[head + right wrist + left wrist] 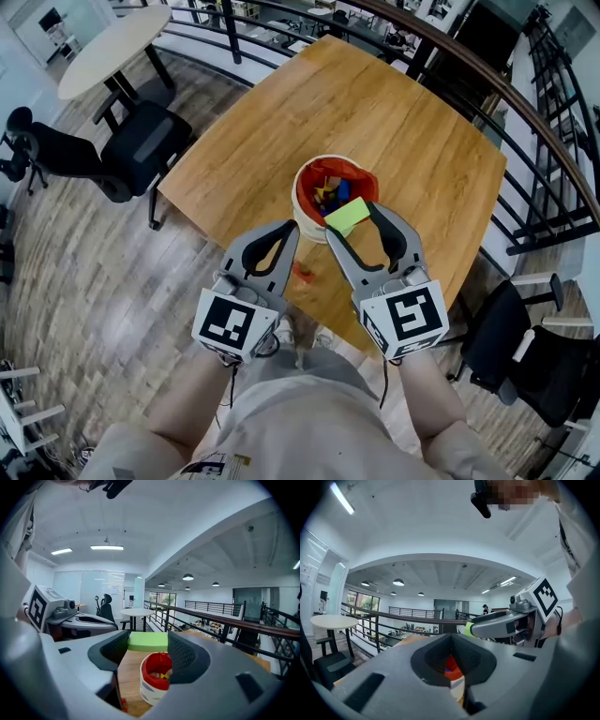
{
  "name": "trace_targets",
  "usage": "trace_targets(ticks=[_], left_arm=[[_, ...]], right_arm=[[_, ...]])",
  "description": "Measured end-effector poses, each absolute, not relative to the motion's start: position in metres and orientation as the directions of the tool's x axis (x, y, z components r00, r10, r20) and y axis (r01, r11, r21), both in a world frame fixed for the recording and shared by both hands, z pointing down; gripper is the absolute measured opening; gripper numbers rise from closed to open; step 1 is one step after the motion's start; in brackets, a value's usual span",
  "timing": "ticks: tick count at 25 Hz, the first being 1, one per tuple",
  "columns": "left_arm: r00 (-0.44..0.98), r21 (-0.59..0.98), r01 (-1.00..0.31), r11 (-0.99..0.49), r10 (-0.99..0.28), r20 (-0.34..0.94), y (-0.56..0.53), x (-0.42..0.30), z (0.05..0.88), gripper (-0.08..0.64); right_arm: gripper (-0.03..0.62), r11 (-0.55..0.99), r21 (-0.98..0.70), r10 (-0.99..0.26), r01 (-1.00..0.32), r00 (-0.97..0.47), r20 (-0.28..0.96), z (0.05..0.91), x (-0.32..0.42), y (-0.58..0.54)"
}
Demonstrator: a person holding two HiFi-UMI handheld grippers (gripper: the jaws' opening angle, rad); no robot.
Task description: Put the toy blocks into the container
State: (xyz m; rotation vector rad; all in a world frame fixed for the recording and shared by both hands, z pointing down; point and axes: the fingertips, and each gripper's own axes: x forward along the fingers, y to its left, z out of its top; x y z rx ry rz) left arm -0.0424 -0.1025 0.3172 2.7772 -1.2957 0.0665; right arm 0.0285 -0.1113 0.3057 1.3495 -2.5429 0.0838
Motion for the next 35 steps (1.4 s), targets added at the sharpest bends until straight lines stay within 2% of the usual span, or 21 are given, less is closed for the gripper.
trace_targets(ticks=[15, 35], left_arm=[[0.654, 0.059, -0.755, -0.653, -0.744, 0.139, -0.145, -0.026, 0.35, 0.012], [0.673, 0.129, -0.736, -0.664, -0.7, 0.237, -0.175, -0.01, 0.413, 0.012]], right_arm=[[0.264, 0.499, 0.078, -0.823, -0.863, -0.443, 0.357, 0.352, 0.039, -0.169], [0.265, 0.518, 0.072, -0.679, -0.852, -0.359, 0.64, 0.467, 0.049, -0.2]])
